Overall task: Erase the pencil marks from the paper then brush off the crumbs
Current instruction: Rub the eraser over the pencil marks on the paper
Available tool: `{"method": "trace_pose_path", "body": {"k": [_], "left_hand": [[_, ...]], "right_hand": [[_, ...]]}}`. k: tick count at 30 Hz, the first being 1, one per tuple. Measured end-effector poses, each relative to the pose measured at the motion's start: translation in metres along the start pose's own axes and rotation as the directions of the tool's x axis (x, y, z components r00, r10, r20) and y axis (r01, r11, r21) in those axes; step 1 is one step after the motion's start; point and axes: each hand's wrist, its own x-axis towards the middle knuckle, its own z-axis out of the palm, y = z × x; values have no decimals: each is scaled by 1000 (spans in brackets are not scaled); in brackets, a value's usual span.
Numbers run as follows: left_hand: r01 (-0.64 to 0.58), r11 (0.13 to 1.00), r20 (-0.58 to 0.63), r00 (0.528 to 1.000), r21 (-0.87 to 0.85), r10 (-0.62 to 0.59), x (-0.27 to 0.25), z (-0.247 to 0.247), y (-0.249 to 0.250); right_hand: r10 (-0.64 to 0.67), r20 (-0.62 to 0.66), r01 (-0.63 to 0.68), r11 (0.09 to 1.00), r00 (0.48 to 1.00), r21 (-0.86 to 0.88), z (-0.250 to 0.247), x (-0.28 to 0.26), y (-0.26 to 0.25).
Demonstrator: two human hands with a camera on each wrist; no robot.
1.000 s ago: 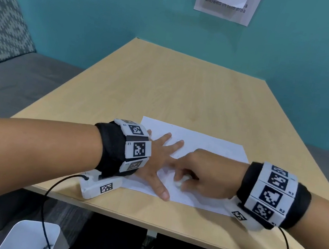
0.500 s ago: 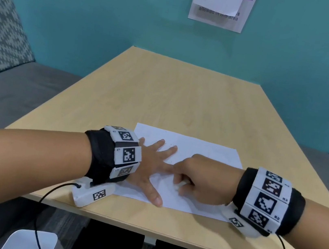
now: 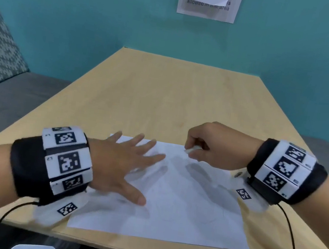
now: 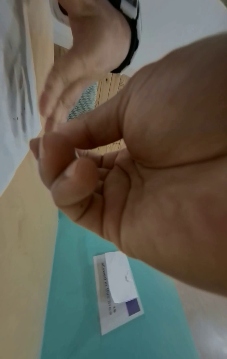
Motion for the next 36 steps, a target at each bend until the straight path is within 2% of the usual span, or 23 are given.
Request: {"method": "trace_pose_path", "body": {"k": [5,12,14,17,18,21,23,26,30,35,36], "left_hand": [[99,995,-59,993,0,-99,30,-23,-17],[37,999,-124,992,22,-34,54,2,-28],[14,1000,-144,989,13,-12,59,7,-31],[-20,1000,-181,983,-12,18,63,13,-35],[-19,1000,-186,982,-9,17,63,14,-35],[9,1000,-161,987,15,-7,62,15,-34],[10,1000,-176,984,13,-8,64,16,-34],[-4,1000,-207,978,-5,3,63,18,-35],[23,1000,-190,982,12,-20,62,18,-34],[7,1000,-204,979,-9,-8,62,19,-36],[11,1000,-193,981,-10,-13,62,19,-36]], "right_hand": [[0,143,-2,1000,990,14,12,37,-7],[40,206,-38,999,978,-14,18,57,-12],[7,224,-7,1000,975,-4,25,55,-20],[-108,264,106,994,958,21,37,49,-36],[-103,260,107,994,960,-2,36,51,-36],[11,184,3,997,983,-75,27,61,-27],[11,172,0,998,985,-62,28,62,-29],[-32,220,43,998,975,-47,36,59,-38],[72,150,-58,994,986,-98,25,67,-25],[-51,243,76,993,969,-94,37,55,-46],[-43,238,65,994,970,-84,35,55,-44]]}}
